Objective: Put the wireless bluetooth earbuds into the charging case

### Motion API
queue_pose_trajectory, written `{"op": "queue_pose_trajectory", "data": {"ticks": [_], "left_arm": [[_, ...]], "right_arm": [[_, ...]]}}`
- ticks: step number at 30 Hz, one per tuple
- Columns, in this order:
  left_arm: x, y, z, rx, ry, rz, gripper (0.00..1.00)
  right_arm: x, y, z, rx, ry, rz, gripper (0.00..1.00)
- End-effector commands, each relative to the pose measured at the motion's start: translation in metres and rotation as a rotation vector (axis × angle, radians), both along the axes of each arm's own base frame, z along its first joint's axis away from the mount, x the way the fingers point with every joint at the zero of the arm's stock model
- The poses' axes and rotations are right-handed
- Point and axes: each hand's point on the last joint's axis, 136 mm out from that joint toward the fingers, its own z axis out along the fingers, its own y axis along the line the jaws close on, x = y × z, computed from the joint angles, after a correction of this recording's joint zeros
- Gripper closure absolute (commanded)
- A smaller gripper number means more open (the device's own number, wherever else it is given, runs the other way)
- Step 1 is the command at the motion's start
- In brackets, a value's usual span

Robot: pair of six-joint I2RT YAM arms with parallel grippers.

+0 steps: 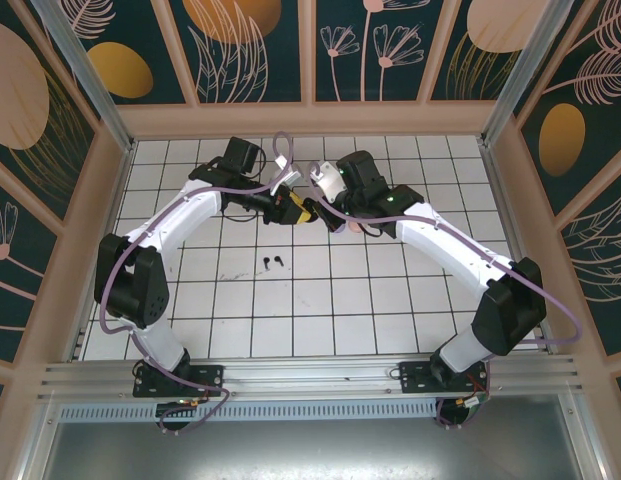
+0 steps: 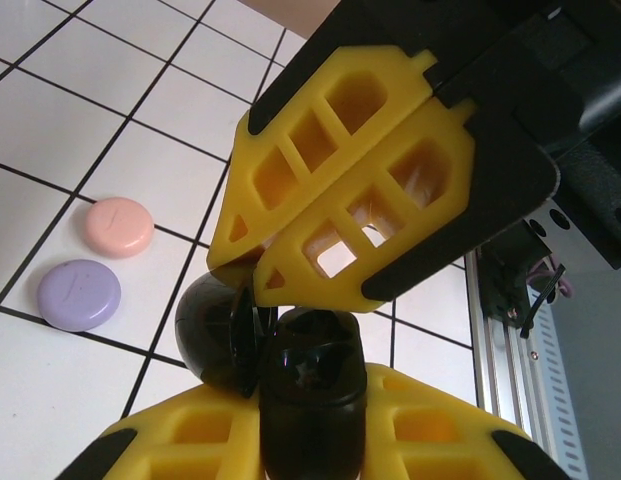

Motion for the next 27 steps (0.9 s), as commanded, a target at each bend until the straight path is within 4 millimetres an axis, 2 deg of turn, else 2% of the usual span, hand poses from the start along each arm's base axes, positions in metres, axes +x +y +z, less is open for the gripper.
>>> {"op": "queue_pose_trajectory", "data": {"ticks": [1,3,9,14,16,21,24,27], "left_arm": [[-0.009,-0.004,0.011,-0.057,-0.005,-0.061,1.0],[-0.01,-0.004,0.011,-0.064,-0.016,-0.055,1.0],[-0.007,0.0,0.024,-0.133,-0.07,0.012,1.0],[-0.004,0.009,0.028,-0.185,-0.101,0.078,1.0],[-0.001,0.015,0.03,-0.198,-0.122,0.115,1.0],[0.006,0.031,0.04,-0.236,-0.2,0.243,1.0],[0.013,0.043,0.048,-0.262,-0.263,0.357,1.0],[0.018,0.057,0.062,-0.295,-0.333,0.479,1.0]], "right_arm": [[0.012,0.002,0.02,0.023,-0.056,-0.038,1.0],[0.014,0.0,0.025,0.034,-0.065,-0.055,0.98],[0.015,-0.012,0.042,0.095,-0.037,-0.083,0.66],[-0.003,-0.023,0.067,0.195,-0.02,-0.077,0.5],[-0.015,-0.027,0.071,0.248,0.004,-0.075,0.46],[-0.036,-0.032,0.058,0.345,0.101,-0.119,0.44],[-0.041,-0.033,0.039,0.372,0.168,-0.193,0.44],[-0.043,-0.026,0.015,0.369,0.229,-0.26,0.45]]}}
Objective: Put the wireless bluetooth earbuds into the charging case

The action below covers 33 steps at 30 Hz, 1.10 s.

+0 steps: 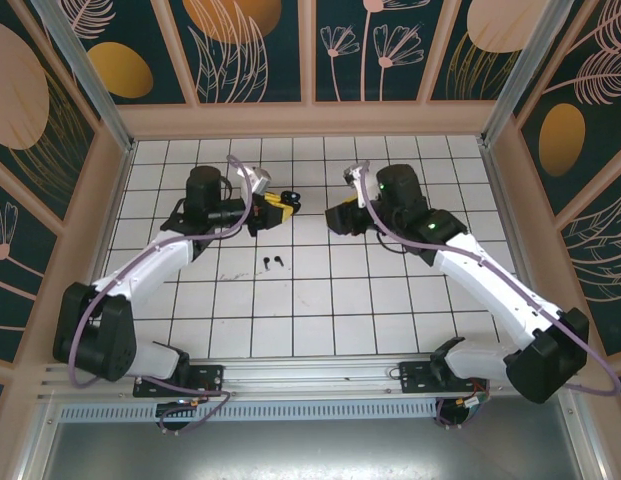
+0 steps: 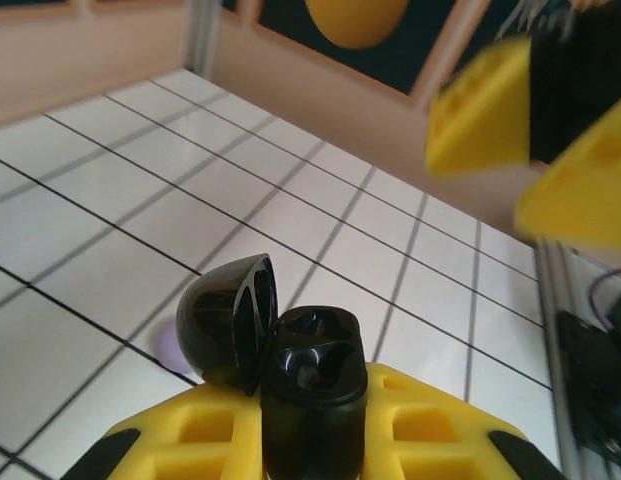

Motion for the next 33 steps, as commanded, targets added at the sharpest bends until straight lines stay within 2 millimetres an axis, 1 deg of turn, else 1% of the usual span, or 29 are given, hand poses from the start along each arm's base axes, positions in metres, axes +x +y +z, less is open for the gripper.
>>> {"op": "queue_pose_trajectory", "data": {"ticks": [1,7,10,12,15,16,22,28,33], "left_arm": [[0.017,0.017,0.042,-0.1,-0.143,0.18,1.0],[0.022,0.041,0.063,-0.167,-0.208,0.352,1.0],[0.025,0.057,0.073,-0.2,-0.241,0.436,1.0],[0.028,0.068,0.077,-0.219,-0.255,0.491,1.0],[0.034,0.087,0.082,-0.246,-0.263,0.579,1.0],[0.037,0.093,0.082,-0.252,-0.26,0.609,1.0],[0.049,0.126,0.082,-0.294,-0.251,0.746,1.0],[0.057,0.16,0.081,-0.334,-0.237,0.879,1.0],[0.058,0.173,0.081,-0.34,-0.245,0.919,1.0]], "right_arm": [[0.001,0.012,-0.027,0.034,0.112,-0.099,0.45],[-0.002,0.052,-0.087,-0.059,0.263,-0.167,0.48],[-0.003,0.074,-0.108,-0.099,0.324,-0.201,0.5],[-0.004,0.089,-0.119,-0.118,0.355,-0.209,0.51],[-0.001,0.105,-0.135,-0.17,0.401,-0.259,0.54],[0.0,0.107,-0.141,-0.191,0.413,-0.287,0.55],[0.006,0.134,-0.16,-0.259,0.458,-0.333,0.6],[0.01,0.154,-0.182,-0.33,0.48,-0.344,0.63],[0.01,0.165,-0.198,-0.373,0.492,-0.351,0.65]]}}
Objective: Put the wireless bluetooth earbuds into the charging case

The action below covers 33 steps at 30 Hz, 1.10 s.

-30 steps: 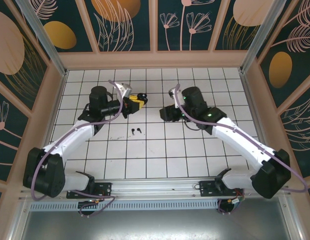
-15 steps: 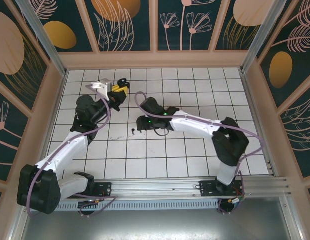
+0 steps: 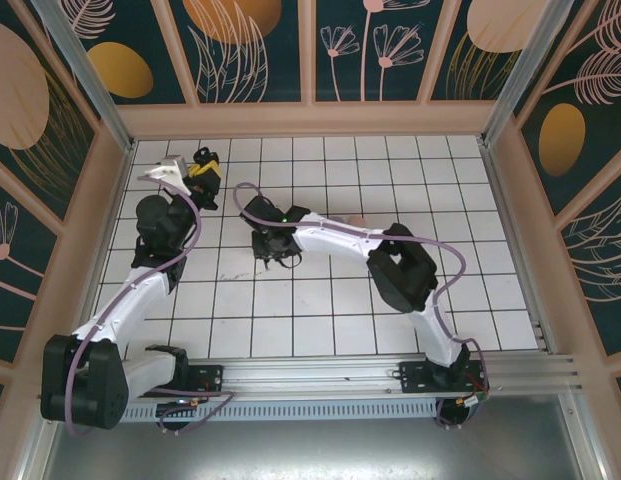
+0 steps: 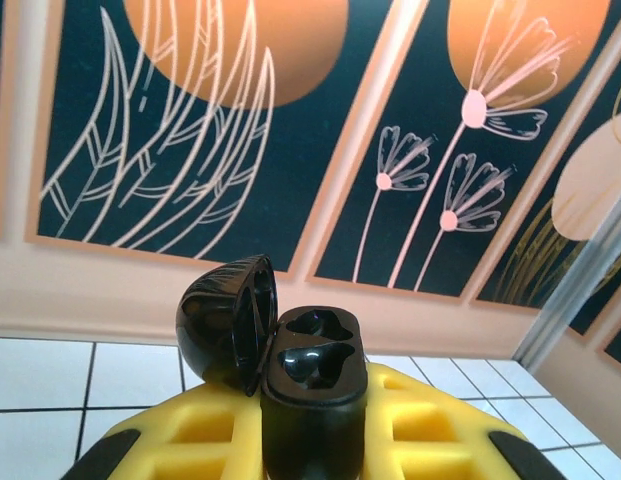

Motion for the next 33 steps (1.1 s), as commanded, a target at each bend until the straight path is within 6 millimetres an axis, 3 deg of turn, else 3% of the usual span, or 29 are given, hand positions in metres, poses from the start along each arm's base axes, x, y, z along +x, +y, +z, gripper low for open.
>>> {"op": "queue_pose_trajectory", "data": {"ticks": [1,12,33], "left_arm": [[-0.006,0.012,0.017,-0.04,-0.063,0.045,1.0],[-0.003,0.02,0.014,-0.041,-0.057,0.077,1.0],[-0.004,0.021,0.012,-0.068,-0.07,0.057,1.0]], "right_arm": [[-0.004,-0.002,-0.009,-0.068,0.02,-0.023,0.66],[-0.002,0.004,-0.032,-0.131,0.045,-0.027,0.68],[-0.004,0.005,-0.053,-0.189,0.064,-0.02,0.7]]}}
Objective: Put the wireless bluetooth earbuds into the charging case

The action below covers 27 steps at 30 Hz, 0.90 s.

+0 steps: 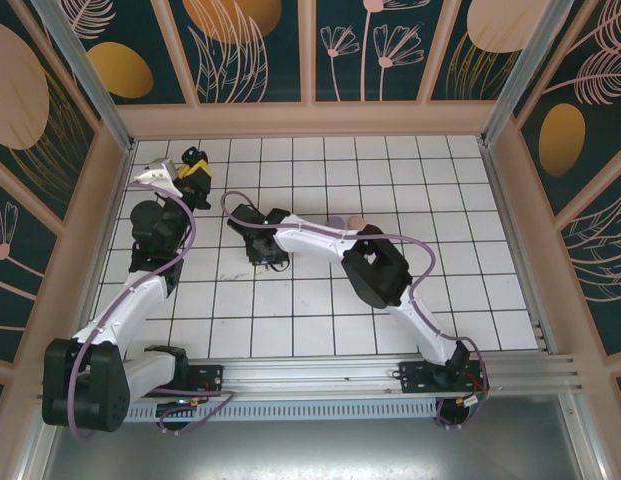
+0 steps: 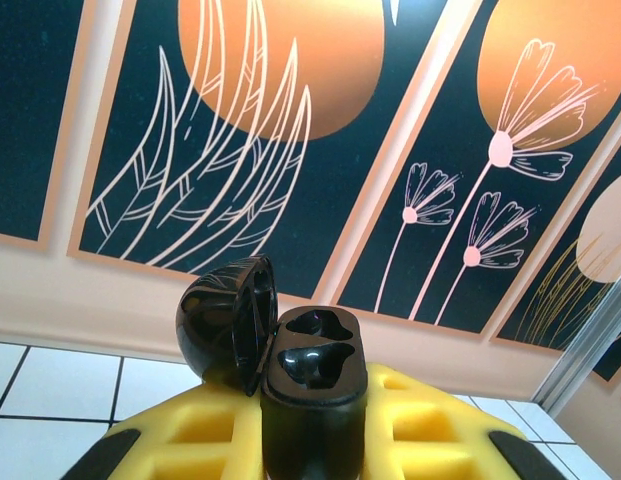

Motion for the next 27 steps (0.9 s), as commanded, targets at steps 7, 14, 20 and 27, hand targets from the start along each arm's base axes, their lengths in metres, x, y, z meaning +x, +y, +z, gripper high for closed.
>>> {"op": "queue_pose_trajectory", "data": {"ticks": [7,14,20,27], "left_arm": [[-0.001,0.002,0.009,-0.028,-0.048,-0.009,1.0],[0.0,0.001,0.007,-0.037,-0.045,-0.014,1.0],[0.0,0.001,0.007,-0.04,-0.046,-0.016,1.0],[0.0,0.0,0.009,-0.04,-0.046,-0.019,1.0]], "right_arm": [[-0.01,-0.007,-0.017,-0.123,-0.008,0.005,0.7],[-0.012,-0.012,-0.024,-0.165,-0.015,0.001,0.72],[-0.017,-0.011,-0.028,-0.168,-0.012,0.004,0.73],[-0.02,-0.006,-0.028,-0.155,-0.013,0.01,0.77]]}}
